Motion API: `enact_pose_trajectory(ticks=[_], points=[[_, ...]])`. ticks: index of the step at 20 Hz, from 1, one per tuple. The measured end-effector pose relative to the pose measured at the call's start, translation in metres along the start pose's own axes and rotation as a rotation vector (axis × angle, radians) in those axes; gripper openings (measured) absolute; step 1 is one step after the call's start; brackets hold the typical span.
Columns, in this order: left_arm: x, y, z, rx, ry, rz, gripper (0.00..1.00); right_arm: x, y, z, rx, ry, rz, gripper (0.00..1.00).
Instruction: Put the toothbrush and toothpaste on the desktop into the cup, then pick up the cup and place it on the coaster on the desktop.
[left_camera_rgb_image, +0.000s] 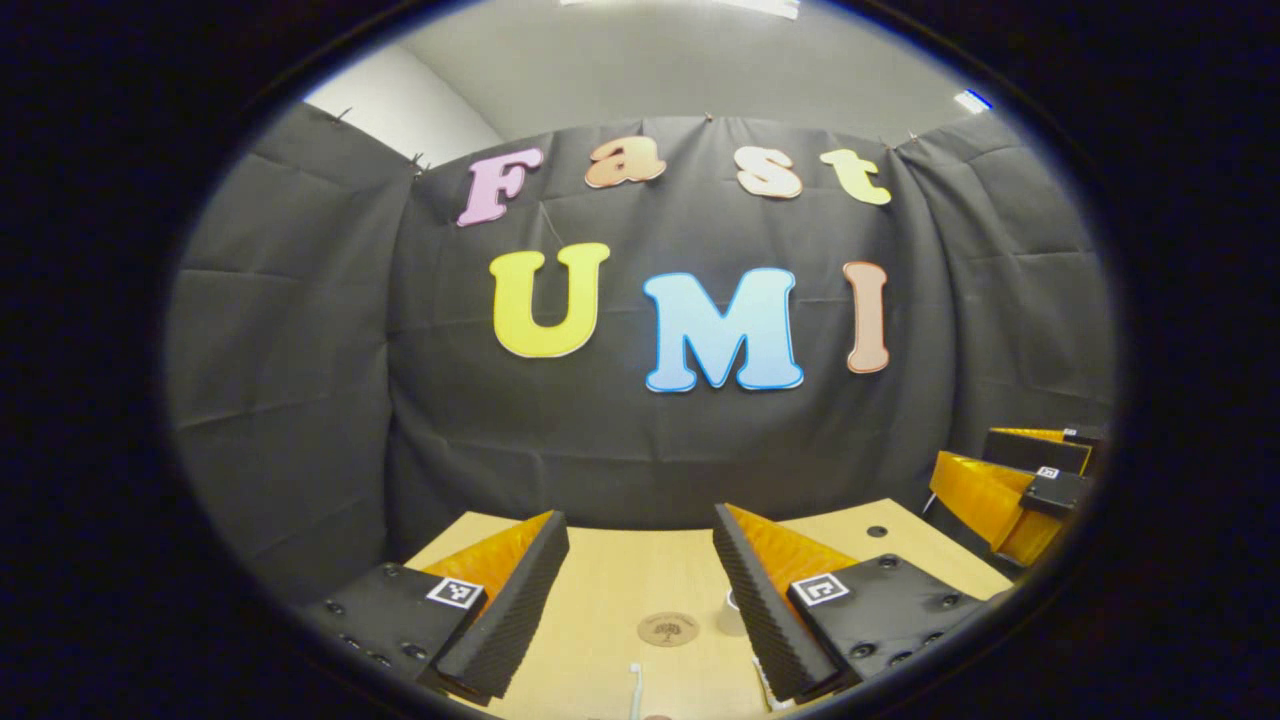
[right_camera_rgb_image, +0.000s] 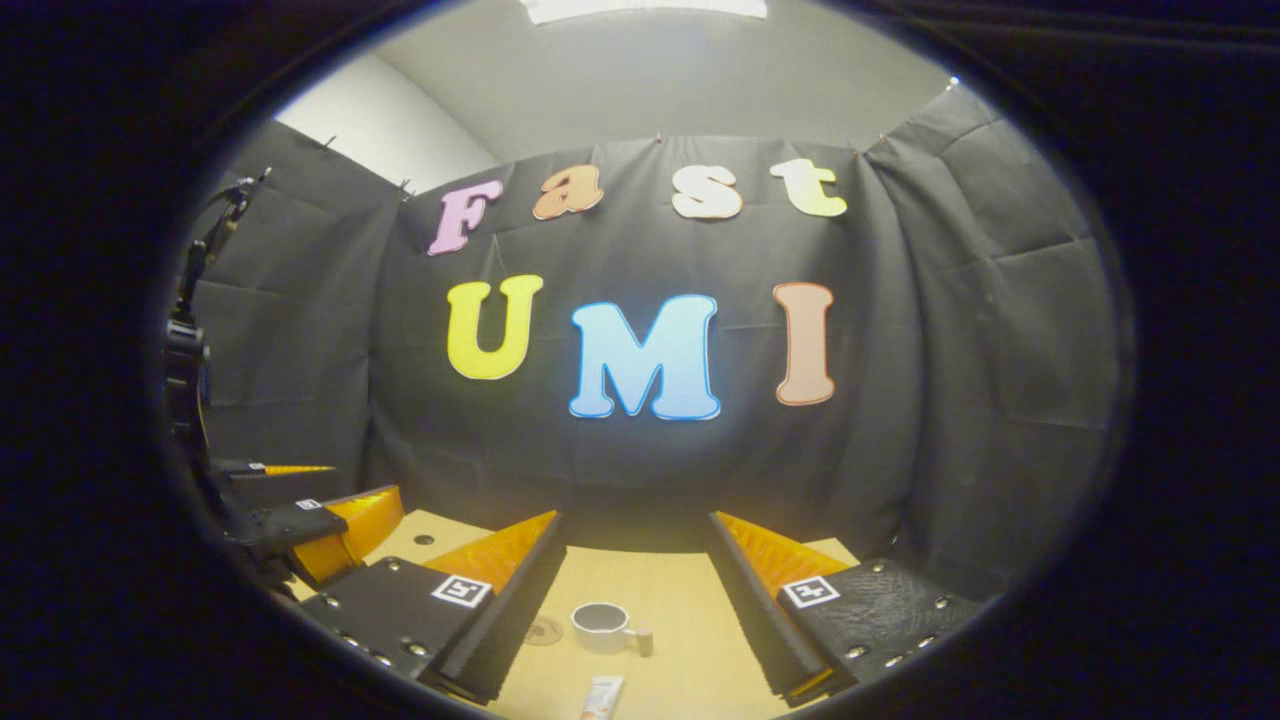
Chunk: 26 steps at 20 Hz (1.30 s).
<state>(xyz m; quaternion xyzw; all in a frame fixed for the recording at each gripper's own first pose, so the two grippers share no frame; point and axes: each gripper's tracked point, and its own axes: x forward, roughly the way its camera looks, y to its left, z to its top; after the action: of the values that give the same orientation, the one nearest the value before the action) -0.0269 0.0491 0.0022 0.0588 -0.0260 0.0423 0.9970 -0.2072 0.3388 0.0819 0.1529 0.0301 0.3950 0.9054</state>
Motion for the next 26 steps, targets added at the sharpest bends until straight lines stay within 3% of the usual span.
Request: enact_pose_trajectory(ticks=[3,4,9,14,17,23,24,26], points=[[-0.001,0.003,-0.006,0.006,0.001,0.003,0.96,0.002,0.007,-0.011,0.009,0.038,0.026,0.94],[-0.001,0.003,-0.007,0.0,0.002,0.0,0.97,0.002,0.009,-0.012,0.01,0.042,0.029,0.9],[0.007,0.006,-0.026,0.004,0.058,-0.001,0.96,0.008,0.005,-0.023,0.009,0.083,0.01,0.9],[0.025,-0.001,-0.1,-0.045,0.26,-0.041,0.94,0.023,0.007,-0.084,0.08,0.303,0.015,0.91],[0.028,0.005,-0.146,-0.029,0.389,-0.019,0.98,0.033,0.004,-0.115,0.015,0.384,-0.008,0.91],[0.023,0.011,-0.232,-0.053,0.626,-0.03,0.98,0.037,0.025,-0.189,-0.018,0.597,0.052,0.91],[0.021,0.011,-0.245,-0.053,0.656,-0.031,0.98,0.036,0.026,-0.201,-0.022,0.638,0.058,0.87],[0.019,0.012,-0.266,-0.046,0.707,-0.035,1.0,0.035,0.025,-0.221,-0.019,0.704,0.061,0.91]])
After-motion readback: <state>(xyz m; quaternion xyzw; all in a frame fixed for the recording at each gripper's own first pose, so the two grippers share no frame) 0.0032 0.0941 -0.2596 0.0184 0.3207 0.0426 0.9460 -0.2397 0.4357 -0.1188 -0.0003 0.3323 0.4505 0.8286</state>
